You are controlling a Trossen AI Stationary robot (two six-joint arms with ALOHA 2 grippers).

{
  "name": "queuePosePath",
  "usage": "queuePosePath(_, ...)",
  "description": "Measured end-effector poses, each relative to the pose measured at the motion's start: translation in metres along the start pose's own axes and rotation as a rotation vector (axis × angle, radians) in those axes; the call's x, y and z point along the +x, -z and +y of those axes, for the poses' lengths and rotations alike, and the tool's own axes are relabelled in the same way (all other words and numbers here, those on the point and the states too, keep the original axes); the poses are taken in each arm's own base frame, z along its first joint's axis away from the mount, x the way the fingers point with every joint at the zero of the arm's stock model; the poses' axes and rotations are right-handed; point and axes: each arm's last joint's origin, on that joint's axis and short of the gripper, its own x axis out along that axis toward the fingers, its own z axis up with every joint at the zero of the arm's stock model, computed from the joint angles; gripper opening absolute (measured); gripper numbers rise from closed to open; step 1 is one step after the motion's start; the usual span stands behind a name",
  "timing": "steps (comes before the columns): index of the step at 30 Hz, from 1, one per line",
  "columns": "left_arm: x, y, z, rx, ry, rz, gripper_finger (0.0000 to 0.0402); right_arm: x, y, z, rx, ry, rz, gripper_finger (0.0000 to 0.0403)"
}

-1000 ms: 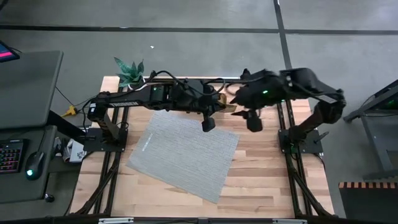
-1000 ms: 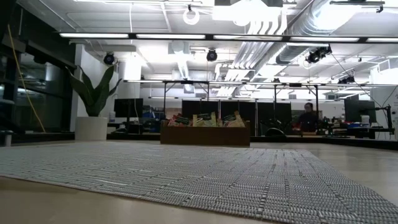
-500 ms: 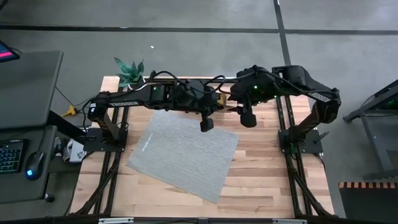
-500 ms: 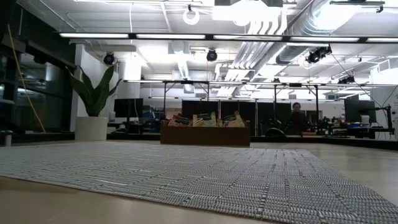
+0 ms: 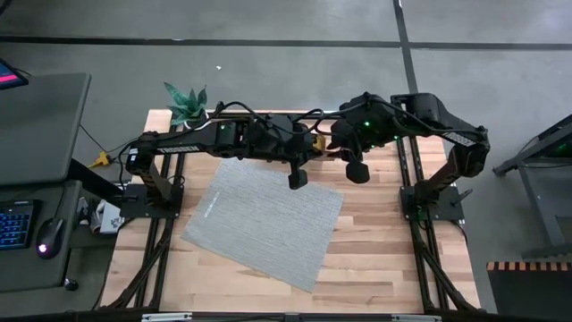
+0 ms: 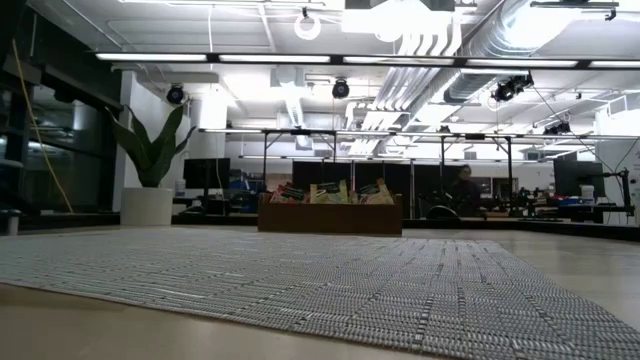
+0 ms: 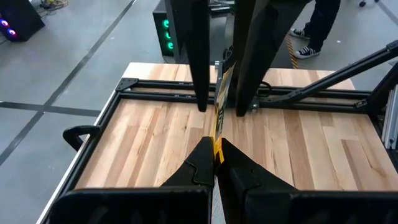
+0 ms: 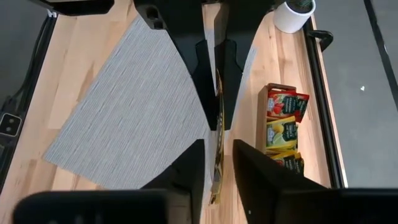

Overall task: Pick & Place Tea
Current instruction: Put the orange tea bag into the right section of the wooden organizer

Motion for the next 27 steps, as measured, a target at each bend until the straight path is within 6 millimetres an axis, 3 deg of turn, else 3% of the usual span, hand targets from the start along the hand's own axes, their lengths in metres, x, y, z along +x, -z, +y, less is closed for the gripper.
queuePosePath(8,0.0,-0.0001,0.0,-0.001,0.0,-0.001,0.0,0.0,0.0001,-0.0002,-0.004,0.008,0.001,0.0006)
queuePosePath(15,0.0001,0.0,-0.0004,-0.003,0.012,-0.001,0.002,0.0,-0.0004,-0.0006,-0.009,0.027,-0.002,0.0002)
queuePosePath(21,0.0002,-0.0001,-0.0002,-0.005,0.01,-0.001,0.0076,0.0001,-0.0005,-0.0021,0.004,0.078,0.001,0.0001)
queuePosePath(27,-0.0069,0.0034,0.0046,-0.032,-0.118,0.043,0.0158,-0.0002,0.0037,-0.0052,0.018,0.134,0.046,0.0001)
